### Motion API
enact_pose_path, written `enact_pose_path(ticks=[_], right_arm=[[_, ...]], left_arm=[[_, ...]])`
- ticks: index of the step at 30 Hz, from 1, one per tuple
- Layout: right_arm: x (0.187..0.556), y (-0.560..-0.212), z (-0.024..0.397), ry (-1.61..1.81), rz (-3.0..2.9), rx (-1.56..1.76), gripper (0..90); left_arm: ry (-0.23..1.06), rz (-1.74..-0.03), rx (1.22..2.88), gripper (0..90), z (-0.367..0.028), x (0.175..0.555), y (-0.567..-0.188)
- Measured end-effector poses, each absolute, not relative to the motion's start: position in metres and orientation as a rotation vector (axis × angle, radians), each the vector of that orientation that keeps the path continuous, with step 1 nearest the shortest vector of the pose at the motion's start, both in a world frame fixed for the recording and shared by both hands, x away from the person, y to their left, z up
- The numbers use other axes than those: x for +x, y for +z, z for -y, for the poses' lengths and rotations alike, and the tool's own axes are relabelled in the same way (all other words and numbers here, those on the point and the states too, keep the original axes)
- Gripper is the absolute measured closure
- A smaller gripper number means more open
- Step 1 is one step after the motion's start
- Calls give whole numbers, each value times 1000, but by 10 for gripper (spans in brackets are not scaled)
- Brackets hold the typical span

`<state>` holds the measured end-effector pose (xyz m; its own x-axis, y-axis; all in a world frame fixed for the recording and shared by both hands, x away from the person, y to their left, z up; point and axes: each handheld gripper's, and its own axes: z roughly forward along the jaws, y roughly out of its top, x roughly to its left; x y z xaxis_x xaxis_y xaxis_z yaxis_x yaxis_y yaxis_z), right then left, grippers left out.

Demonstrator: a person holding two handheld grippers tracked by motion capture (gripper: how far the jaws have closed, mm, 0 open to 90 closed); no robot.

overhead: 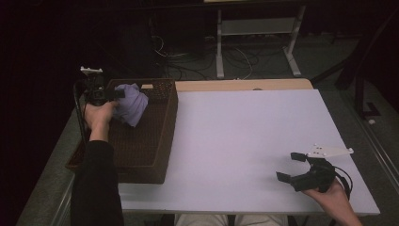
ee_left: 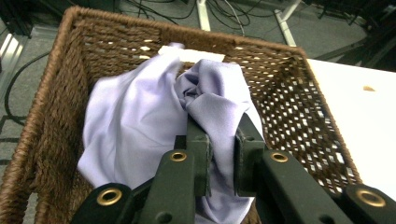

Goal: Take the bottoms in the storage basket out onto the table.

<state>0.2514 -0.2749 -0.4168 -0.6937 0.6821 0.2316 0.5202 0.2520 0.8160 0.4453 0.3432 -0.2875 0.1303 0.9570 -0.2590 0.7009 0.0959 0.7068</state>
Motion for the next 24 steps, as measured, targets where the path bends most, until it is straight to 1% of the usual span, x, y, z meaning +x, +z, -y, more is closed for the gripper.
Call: enact_pose_path(ticks=[12, 18, 24], right_arm=[[252, -415, 275, 1441, -2339, 1129, 0], [252, -415, 275, 1449, -2333, 1129, 0], [252, -414, 275, 1452, -2328, 1128, 0]], left_arm=[[400, -1570, 1689, 801, -338, 432, -238], [390, -1513, 1714, 801, -327, 422, -207], [372, -1463, 1736, 801, -319, 414, -185]])
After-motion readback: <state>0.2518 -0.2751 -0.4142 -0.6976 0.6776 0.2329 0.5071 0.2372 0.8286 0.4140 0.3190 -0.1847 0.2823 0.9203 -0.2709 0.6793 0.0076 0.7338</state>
